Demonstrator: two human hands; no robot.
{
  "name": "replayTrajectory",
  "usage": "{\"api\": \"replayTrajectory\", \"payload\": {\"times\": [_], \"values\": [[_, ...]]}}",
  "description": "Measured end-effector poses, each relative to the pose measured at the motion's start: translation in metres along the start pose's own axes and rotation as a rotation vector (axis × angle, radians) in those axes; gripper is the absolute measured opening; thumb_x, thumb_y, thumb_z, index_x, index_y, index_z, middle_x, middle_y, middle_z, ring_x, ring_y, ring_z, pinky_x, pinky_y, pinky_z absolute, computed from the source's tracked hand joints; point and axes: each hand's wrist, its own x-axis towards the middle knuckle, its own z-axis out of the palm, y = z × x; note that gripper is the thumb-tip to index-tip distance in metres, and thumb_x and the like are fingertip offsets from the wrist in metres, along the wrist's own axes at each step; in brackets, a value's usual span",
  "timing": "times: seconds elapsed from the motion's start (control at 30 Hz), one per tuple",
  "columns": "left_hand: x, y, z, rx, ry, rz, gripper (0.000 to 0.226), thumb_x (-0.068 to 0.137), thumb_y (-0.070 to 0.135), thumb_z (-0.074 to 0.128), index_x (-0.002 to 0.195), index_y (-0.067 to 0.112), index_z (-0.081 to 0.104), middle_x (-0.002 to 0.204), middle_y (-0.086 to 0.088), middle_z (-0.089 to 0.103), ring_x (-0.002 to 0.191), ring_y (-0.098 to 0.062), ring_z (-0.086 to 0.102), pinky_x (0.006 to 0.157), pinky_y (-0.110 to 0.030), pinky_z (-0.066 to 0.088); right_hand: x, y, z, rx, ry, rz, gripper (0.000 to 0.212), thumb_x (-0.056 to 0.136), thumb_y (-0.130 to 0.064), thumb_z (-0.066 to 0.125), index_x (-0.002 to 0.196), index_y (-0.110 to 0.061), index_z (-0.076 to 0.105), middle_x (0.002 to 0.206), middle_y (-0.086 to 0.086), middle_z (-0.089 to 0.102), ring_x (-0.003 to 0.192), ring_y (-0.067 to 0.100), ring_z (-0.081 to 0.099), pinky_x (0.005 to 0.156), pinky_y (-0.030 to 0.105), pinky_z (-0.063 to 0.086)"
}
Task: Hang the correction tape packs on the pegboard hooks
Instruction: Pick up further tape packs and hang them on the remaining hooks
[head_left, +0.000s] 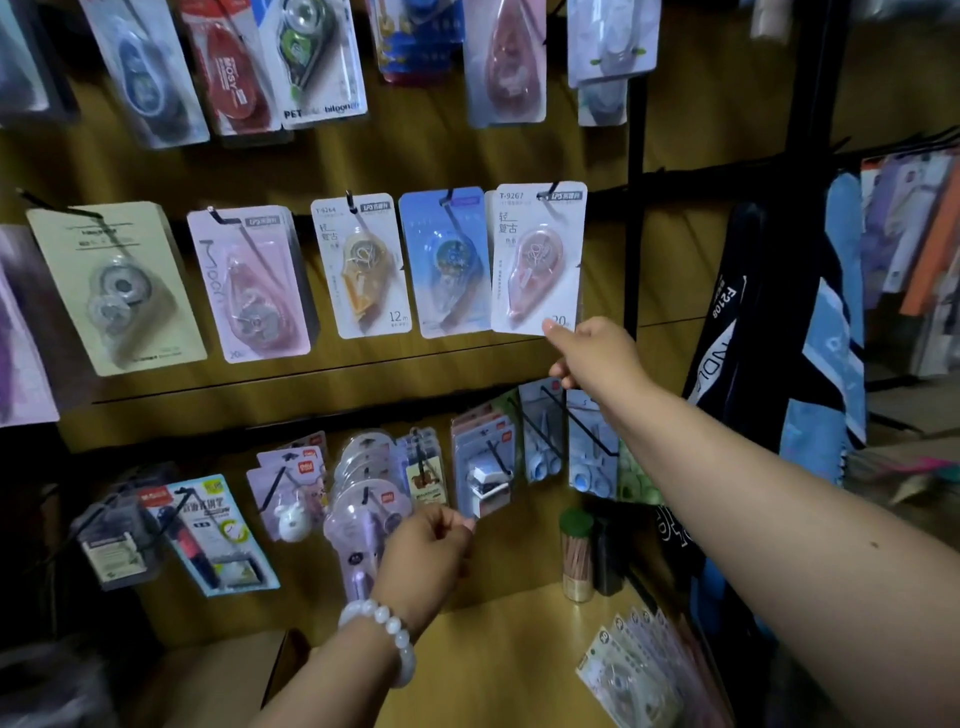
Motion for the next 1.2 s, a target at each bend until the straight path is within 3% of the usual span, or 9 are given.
{"api": "replayTrajectory", "payload": {"times": [0.07,0.17,0.3,0.43,0.53,0.73,0.87,1.03,1.2], "values": [[-0.003,-0.005,0.002,0.045,-0.009,0.008,0.016,0.096,0.019,0.056,0.090,0.005,0.060,0.074,-0.007,0.061,0.065,-0.019,0.058,0.053,-0.023,0.047,-0.017,0.015,0.005,-0.089,0.008,-0.016,0.040,0.090,-0.049,0.053,0.076,-0.012,0.054,0.070,0.007,0.070,0.067,0.031,0.064,0.081,0.043,0.052],[-0.005,-0.018,0.004,0.147,-0.041,0.008,0.018,0.096,0.022,0.057,0.091,0.005,0.061,0.075,-0.006,0.063,0.066,-0.018,0.059,0.059,-0.028,0.050,-0.046,0.042,0.015,-0.223,-0.021,-0.016,0.038,0.089,-0.053,0.052,0.083,-0.016,0.056,0.080,0.005,0.070,0.076,0.026,0.064,0.070,0.035,0.049],[-0.007,-0.040,0.010,0.281,-0.151,-0.043,0.020,0.095,0.026,0.057,0.090,0.007,0.061,0.074,-0.002,0.064,0.062,-0.017,0.061,0.060,-0.027,0.049,-0.093,0.083,0.031,-0.400,-0.190,-0.063,0.033,0.093,-0.051,0.049,0.086,-0.019,0.053,0.081,0.003,0.064,0.075,0.021,0.060,0.067,0.035,0.047],[-0.011,-0.068,0.021,0.392,-0.222,-0.085,0.020,0.096,0.027,0.056,0.089,0.009,0.060,0.070,-0.001,0.061,0.059,-0.016,0.060,0.058,-0.025,0.046,-0.118,0.140,0.045,-0.504,-0.326,0.049,0.035,0.094,-0.050,0.048,0.085,-0.016,0.052,0.080,0.003,0.061,0.077,0.023,0.060,0.064,0.033,0.043],[-0.010,-0.092,0.030,0.475,-0.272,-0.126,0.019,0.095,0.029,0.055,0.093,0.011,0.063,0.075,-0.002,0.065,0.066,-0.019,0.064,0.065,-0.029,0.050,-0.120,0.192,0.054,-0.573,-0.363,0.169,0.037,0.093,-0.049,0.049,0.080,-0.015,0.051,0.082,0.008,0.062,0.086,0.030,0.063,0.069,0.034,0.045],[0.002,-0.135,0.052,0.598,-0.347,-0.153,0.019,0.093,0.036,0.057,0.099,0.018,0.062,0.090,-0.007,0.072,0.086,-0.023,0.070,0.073,-0.031,0.053,-0.110,0.300,0.049,-0.693,-0.408,0.416,0.053,0.090,-0.050,0.053,0.112,-0.002,0.056,0.109,0.016,0.066,0.109,0.030,0.061,0.091,0.034,0.047],[0.013,-0.158,0.070,0.625,-0.387,-0.163,0.018,0.094,0.036,0.056,0.099,0.020,0.061,0.087,-0.006,0.073,0.085,-0.022,0.069,0.071,-0.028,0.049,-0.112,0.345,0.029,-0.778,-0.369,0.522,0.072,0.090,-0.053,0.052,0.143,-0.007,0.041,0.147,0.009,0.045,0.139,0.025,0.036,0.111,0.031,0.026],[0.027,-0.186,0.096,0.623,-0.433,-0.184,0.018,0.094,0.036,0.055,0.099,0.020,0.060,0.083,-0.003,0.071,0.085,-0.021,0.069,0.070,-0.026,0.048,-0.103,0.414,0.025,-1.034,-0.407,0.428,0.097,0.073,-0.079,0.026,0.154,-0.027,0.015,0.163,-0.002,0.006,0.150,0.021,-0.008,0.122,0.038,-0.001],[0.037,-0.210,0.116,0.609,-0.468,-0.207,0.020,0.094,0.034,0.054,0.100,0.016,0.060,0.079,-0.003,0.072,0.082,-0.022,0.068,0.071,-0.027,0.048,-0.100,0.416,0.029,-1.255,-0.441,0.187,0.081,0.088,-0.072,0.025,0.154,-0.028,0.006,0.163,0.001,0.006,0.150,0.023,-0.005,0.121,0.042,-0.006]]}}
